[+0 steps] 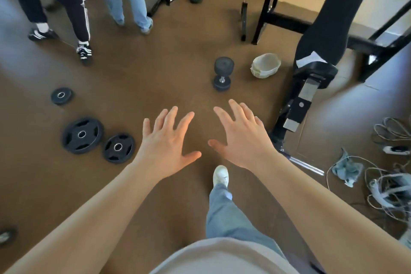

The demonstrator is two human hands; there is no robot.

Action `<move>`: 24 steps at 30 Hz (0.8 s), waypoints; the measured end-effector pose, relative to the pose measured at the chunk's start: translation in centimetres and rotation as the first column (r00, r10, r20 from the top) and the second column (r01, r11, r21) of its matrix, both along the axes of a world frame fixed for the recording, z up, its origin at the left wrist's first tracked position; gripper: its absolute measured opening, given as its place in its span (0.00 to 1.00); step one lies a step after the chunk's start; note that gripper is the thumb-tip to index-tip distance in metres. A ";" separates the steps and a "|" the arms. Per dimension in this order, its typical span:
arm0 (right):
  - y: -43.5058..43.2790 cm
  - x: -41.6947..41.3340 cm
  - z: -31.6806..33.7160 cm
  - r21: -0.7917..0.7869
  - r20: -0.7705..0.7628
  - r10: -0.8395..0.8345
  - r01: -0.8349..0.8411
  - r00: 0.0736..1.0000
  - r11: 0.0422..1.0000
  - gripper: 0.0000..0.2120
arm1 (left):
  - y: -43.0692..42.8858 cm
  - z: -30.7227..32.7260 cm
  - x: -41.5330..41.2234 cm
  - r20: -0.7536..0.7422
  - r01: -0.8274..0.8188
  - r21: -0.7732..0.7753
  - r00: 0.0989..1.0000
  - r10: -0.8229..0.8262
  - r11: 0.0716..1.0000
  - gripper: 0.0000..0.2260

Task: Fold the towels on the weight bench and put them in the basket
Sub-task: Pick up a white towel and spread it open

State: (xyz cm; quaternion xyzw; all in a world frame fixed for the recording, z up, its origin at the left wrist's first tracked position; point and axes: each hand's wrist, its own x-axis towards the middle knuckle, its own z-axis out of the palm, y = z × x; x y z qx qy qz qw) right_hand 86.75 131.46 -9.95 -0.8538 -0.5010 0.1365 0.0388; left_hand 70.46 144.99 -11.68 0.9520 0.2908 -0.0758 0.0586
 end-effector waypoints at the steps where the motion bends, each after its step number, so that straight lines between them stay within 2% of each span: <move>1: 1.8 2.2 -0.2 0.007 -0.003 0.004 -0.004 1.000 1.000 0.41 | 1.7 -0.1 2.1 0.001 -0.013 -0.002 1.000 0.013 1.000 0.45; 7: 11.3 14.6 -0.4 -0.036 -0.034 0.060 -0.061 0.998 0.997 0.40 | 11.0 0.6 14.6 -0.032 -0.056 -0.039 0.998 0.055 0.998 0.44; 12: 17.4 23.0 -0.8 -0.069 -0.045 0.018 -0.021 0.999 0.997 0.40 | 18.2 0.5 23.6 -0.036 -0.031 -0.085 0.999 0.028 0.996 0.44; 17: 24.4 31.1 -2.1 -0.088 -0.042 -0.096 0.092 0.994 0.992 0.40 | 26.8 -0.2 33.0 -0.054 0.025 -0.126 0.998 -0.032 0.992 0.44; 24: 35.1 41.5 -2.9 -0.066 -0.035 -0.316 0.313 0.948 0.947 0.38 | 39.4 -2.0 47.1 -0.091 0.225 -0.129 0.967 -0.237 0.966 0.43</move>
